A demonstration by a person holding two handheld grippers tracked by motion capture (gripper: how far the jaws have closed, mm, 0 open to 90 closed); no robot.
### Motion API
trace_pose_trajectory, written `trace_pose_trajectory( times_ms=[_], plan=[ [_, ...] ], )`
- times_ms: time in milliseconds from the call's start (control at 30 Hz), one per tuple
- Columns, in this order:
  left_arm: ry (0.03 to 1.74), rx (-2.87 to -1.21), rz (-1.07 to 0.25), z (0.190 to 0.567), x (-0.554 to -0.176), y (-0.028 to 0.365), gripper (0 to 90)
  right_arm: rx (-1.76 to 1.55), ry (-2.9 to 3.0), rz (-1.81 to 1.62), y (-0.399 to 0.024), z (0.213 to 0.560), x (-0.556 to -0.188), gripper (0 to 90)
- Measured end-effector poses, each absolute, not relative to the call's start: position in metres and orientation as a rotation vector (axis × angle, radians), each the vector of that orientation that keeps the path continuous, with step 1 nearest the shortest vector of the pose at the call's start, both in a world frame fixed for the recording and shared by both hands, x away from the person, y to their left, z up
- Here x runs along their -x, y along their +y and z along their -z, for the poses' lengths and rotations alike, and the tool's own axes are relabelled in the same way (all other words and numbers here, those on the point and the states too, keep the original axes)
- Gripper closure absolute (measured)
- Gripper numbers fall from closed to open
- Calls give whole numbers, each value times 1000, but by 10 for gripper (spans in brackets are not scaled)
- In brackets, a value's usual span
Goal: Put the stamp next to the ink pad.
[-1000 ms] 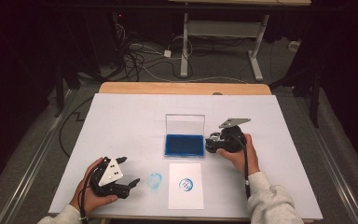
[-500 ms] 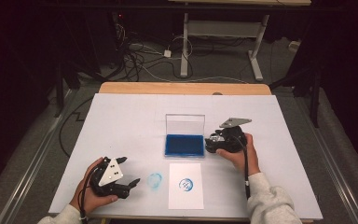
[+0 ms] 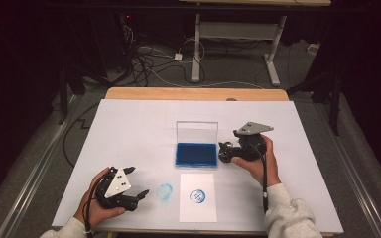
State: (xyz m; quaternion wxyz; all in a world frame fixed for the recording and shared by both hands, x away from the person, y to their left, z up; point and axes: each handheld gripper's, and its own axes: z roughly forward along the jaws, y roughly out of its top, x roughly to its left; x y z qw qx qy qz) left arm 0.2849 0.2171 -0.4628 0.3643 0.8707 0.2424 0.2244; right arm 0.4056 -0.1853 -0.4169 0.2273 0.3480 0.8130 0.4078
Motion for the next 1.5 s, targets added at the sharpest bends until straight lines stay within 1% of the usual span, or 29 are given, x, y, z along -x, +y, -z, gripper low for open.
trace_pose_trajectory(
  times_ms=[200,367,700,900,1500],
  plan=[
    [624,-2238,-578,462,-284,217,157,-944,2194,-1112,-184,411,-401,224],
    [624,-2238,-578,462,-284,217,157,-924,2187,-1141,-187,406,-397,214],
    [621,-2240,-578,462,-284,217,157,-878,2159,-1158,-188,391,-385,219],
    [622,-2241,-582,462,-284,217,157,-856,2133,-1150,-186,387,-379,202],
    [624,-2246,-579,462,-284,216,157,-765,2119,-1178,-192,375,-350,200]
  ],
)
